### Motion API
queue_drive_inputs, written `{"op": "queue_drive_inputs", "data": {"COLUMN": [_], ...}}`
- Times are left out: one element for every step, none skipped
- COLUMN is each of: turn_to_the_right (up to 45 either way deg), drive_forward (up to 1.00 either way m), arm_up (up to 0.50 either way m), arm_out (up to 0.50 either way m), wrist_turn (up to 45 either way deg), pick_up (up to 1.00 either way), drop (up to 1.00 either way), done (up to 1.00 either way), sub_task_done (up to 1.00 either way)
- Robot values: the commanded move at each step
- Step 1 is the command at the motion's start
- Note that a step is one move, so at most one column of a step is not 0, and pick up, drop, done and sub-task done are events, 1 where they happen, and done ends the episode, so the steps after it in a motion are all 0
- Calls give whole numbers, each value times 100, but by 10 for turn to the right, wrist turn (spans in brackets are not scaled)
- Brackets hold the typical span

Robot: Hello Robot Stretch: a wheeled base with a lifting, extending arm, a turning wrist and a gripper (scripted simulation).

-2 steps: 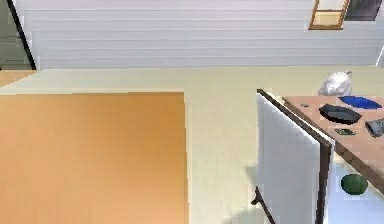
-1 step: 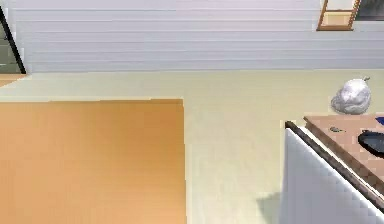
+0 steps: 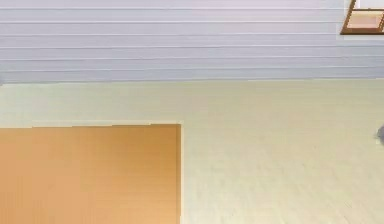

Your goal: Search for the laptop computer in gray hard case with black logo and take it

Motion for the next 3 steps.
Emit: {"op": "queue_drive_inputs", "data": {"turn_to_the_right": [300, 0, 60], "drive_forward": [0, 100, 0], "arm_up": [0, 0, 0], "arm_out": [0, 0, 0], "wrist_turn": [0, 0, 0], "pick_up": [0, 0, 0], "drop": [0, 0, 0], "done": [0, 0, 0], "sub_task_done": [0, 0, 0]}}
